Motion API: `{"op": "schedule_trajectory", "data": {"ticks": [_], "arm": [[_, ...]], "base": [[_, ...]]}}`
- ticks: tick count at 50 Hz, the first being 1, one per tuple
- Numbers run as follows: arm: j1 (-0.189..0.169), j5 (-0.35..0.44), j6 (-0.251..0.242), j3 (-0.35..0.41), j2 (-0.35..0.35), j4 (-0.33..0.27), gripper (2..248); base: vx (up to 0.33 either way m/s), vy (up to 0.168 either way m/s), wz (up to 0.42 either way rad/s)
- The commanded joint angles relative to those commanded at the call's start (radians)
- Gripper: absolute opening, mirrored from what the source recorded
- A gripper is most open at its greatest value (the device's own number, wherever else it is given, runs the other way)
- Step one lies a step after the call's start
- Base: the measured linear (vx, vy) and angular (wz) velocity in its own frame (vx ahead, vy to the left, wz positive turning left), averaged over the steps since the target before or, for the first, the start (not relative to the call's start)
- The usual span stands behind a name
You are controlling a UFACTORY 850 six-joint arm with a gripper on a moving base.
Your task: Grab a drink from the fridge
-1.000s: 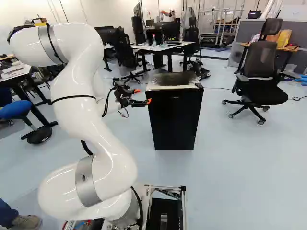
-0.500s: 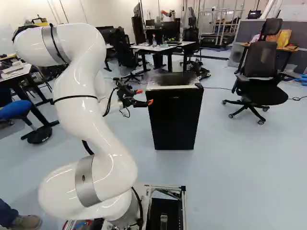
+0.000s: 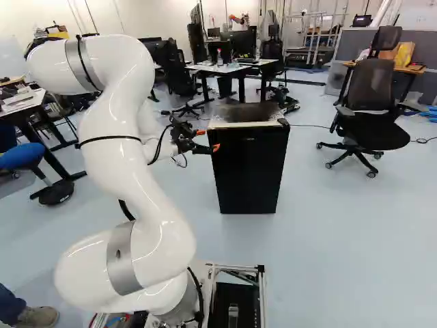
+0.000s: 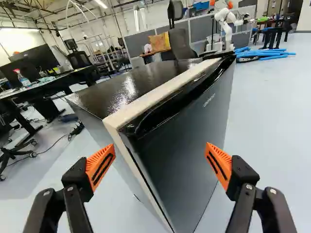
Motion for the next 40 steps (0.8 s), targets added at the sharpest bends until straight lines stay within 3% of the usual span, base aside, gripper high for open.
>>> {"op": "schedule_trajectory", "data": {"ticks": [40], "arm": [[-0.035, 0.000, 0.000, 0.000, 0.000, 0.000, 247]], "base": [[0.000, 0.000, 0.000]]}}
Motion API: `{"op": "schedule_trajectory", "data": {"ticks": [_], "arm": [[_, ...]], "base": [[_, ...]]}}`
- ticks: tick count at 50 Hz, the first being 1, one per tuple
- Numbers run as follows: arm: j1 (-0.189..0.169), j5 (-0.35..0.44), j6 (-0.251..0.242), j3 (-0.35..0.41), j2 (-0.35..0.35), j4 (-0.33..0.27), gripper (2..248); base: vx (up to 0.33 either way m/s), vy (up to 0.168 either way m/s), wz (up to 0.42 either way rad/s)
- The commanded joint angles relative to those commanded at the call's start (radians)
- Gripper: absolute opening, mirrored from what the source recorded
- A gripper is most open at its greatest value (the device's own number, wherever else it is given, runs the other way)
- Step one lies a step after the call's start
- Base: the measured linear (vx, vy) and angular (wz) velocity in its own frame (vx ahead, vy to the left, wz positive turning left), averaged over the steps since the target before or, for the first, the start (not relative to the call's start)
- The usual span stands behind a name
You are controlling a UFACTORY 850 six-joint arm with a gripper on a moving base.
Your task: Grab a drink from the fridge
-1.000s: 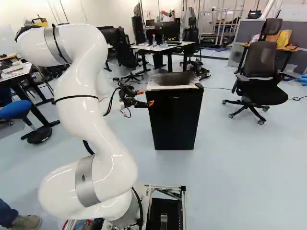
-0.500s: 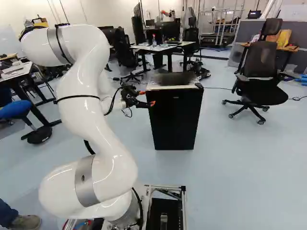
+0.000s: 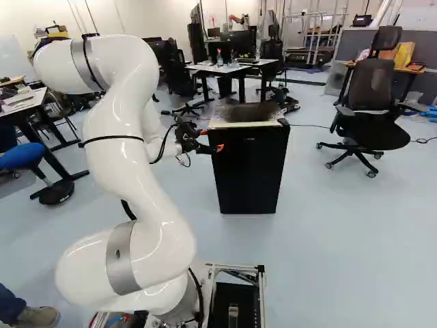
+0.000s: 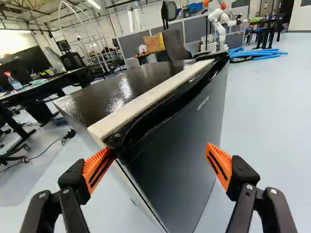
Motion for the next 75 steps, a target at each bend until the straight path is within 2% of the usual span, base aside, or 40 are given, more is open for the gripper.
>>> {"op": "schedule_trajectory", "data": {"ticks": [18, 49, 75], "arm": [[0.005, 0.000, 0.000, 0.029, 0.016, 0.000, 247], [0.027, 0.000, 0.000, 0.122, 0.070, 0.000, 247], [0.038, 0.030, 0.000, 0.128, 0.073, 0.000, 247]], "base": [[0.000, 0.000, 0.000], [0.000, 0.000, 0.000], [0.000, 0.000, 0.000]]}}
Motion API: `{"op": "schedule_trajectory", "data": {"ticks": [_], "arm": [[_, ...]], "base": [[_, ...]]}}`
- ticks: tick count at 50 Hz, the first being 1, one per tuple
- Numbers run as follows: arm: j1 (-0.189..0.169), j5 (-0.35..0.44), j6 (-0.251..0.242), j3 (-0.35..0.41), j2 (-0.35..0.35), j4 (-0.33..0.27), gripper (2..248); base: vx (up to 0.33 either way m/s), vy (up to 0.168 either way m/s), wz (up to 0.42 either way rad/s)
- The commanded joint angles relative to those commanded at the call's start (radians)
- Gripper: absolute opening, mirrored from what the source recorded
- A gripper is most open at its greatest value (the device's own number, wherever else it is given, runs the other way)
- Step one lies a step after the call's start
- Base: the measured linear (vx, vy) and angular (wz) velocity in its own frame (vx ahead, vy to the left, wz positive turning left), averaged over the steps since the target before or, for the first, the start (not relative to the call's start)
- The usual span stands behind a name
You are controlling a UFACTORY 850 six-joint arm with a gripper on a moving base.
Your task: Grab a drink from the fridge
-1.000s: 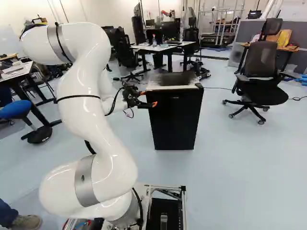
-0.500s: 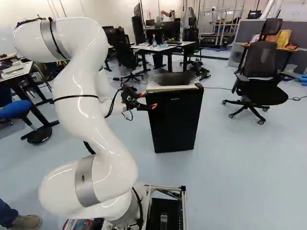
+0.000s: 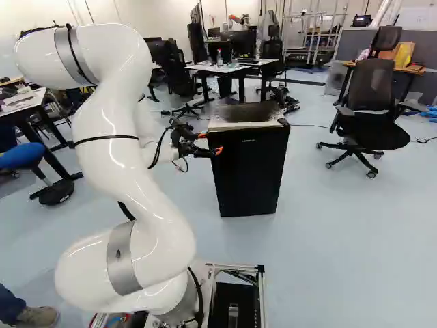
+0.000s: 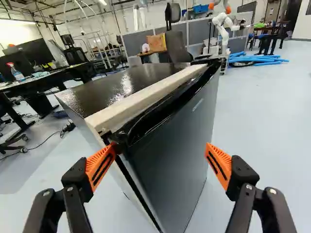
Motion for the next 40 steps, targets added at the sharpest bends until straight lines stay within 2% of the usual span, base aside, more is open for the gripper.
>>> {"op": "schedule_trajectory", "data": {"ticks": [23, 40], "arm": [[0.009, 0.016, 0.000, -0.004, -0.002, 0.000, 247], [0.015, 0.016, 0.000, -0.042, -0.024, 0.000, 247]], "base": [[0.000, 0.000, 0.000], [0.000, 0.000, 0.000]]}}
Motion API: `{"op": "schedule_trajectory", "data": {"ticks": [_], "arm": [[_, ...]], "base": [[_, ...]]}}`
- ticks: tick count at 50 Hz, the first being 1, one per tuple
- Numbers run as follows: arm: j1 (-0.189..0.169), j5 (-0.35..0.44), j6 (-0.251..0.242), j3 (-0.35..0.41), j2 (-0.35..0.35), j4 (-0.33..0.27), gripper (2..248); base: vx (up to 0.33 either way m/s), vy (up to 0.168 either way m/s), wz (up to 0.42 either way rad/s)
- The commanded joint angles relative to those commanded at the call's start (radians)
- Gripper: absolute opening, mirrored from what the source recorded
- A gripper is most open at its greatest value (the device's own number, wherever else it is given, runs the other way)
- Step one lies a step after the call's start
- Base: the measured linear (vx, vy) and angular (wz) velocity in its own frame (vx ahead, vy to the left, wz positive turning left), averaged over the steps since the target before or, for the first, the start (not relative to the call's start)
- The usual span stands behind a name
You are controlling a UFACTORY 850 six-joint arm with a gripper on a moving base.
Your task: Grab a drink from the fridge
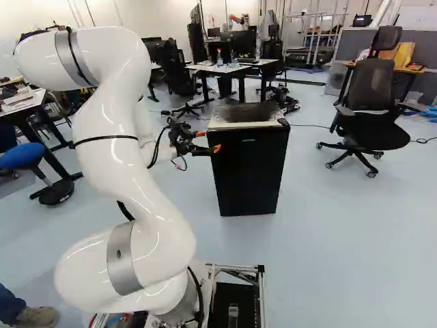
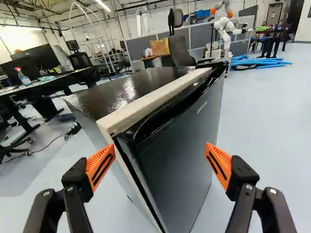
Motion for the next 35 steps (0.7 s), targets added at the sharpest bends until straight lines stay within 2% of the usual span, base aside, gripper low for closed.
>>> {"op": "schedule_trajectory", "data": {"ticks": [35], "arm": [[-0.035, 0.000, 0.000, -0.062, -0.035, 0.000, 247]], "base": [[0.000, 0.000, 0.000]]}}
